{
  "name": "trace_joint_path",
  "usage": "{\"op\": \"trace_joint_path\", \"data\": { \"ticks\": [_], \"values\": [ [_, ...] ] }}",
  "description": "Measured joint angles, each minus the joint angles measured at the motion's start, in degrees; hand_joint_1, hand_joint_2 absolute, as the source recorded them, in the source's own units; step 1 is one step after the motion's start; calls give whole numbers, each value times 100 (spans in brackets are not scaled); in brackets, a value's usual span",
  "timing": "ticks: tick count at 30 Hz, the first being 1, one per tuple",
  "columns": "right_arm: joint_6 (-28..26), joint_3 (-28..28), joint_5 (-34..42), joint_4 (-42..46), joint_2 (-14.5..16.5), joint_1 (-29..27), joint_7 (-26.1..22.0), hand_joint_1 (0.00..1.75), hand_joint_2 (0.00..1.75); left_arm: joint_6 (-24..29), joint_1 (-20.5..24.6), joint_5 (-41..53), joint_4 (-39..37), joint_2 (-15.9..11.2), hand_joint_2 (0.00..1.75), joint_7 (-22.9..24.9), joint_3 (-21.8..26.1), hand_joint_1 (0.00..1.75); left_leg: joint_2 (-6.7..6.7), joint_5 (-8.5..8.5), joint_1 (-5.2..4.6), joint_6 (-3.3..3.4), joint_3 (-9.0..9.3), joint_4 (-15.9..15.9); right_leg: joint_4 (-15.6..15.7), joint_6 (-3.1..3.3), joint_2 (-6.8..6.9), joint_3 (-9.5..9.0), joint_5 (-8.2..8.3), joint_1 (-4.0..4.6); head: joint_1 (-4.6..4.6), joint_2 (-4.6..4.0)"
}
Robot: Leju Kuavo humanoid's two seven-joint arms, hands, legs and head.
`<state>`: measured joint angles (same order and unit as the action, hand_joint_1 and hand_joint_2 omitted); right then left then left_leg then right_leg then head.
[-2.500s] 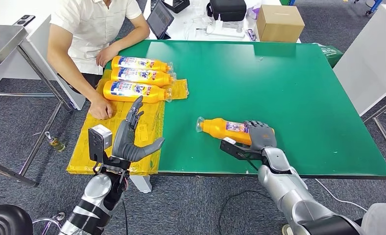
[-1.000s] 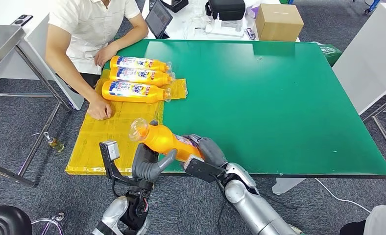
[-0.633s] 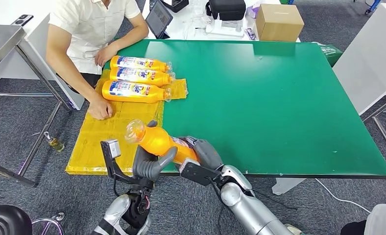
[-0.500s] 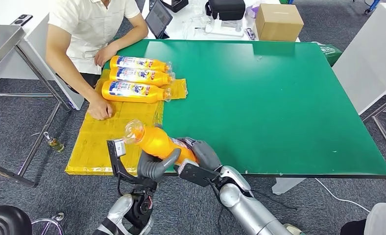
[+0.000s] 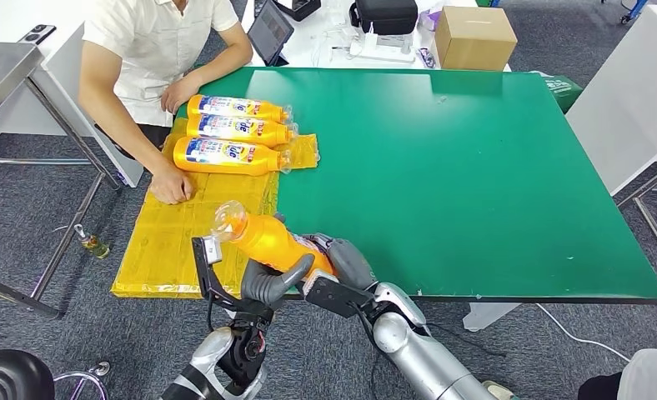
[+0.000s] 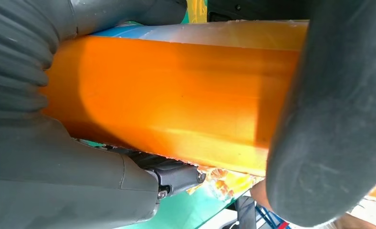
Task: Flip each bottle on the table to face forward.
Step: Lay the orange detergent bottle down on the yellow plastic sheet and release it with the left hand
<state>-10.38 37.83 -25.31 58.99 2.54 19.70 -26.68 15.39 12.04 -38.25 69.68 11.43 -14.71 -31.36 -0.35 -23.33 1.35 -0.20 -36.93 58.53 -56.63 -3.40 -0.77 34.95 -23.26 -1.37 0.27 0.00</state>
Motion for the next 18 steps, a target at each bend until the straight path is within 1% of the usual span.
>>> {"op": "trace_joint_path", "data": {
  "ticks": [1,2,4,5,6,8,9,10,15,18],
  "values": [
    [0,1,1,0,0,0,1,154,175,0,3,-1,-9,1,175,-1,-2,0,0,0,0,0,0,0,0,0,0,0,0,0,0,0],
    [0,1,4,0,0,0,1,152,175,1,6,-4,-19,1,175,-6,-5,7,0,0,0,0,0,0,0,0,0,0,0,0,0,0],
    [0,11,23,0,0,0,1,144,175,8,20,-20,-36,1,175,-56,-13,94,0,0,0,0,0,0,0,0,0,0,0,0,0,0],
    [2,20,40,0,0,0,1,133,175,13,29,-37,-42,2,175,-98,-15,138,0,0,0,0,0,0,0,0,0,0,0,0,-1,0],
    [4,31,56,0,0,1,1,103,175,17,38,-55,-46,4,175,-148,-16,175,0,0,0,0,0,0,0,0,0,0,0,0,-1,0],
    [9,49,87,0,0,1,0,34,175,11,54,-97,-49,8,175,-233,-15,175,0,0,0,0,0,0,0,0,0,0,0,0,-1,0],
    [10,58,102,0,0,0,-1,7,175,1,61,-113,-49,9,175,-266,-11,175,0,0,0,0,0,0,0,0,0,0,0,0,-1,0],
    [11,67,123,0,-1,-4,-4,0,175,-14,65,-136,-47,9,175,-290,2,175,0,0,0,0,0,0,0,0,0,0,0,0,-1,0],
    [-77,92,227,28,5,-120,-98,0,175,-110,22,-233,90,3,175,-382,155,175,-1,0,0,0,-2,0,0,0,1,0,0,0,-1,0],
    [-361,108,183,65,41,-250,-170,0,175,-156,-95,-279,309,-1,175,-434,275,175,-1,-1,0,0,-2,0,0,0,0,2,-1,0,-1,0]
  ]
}}
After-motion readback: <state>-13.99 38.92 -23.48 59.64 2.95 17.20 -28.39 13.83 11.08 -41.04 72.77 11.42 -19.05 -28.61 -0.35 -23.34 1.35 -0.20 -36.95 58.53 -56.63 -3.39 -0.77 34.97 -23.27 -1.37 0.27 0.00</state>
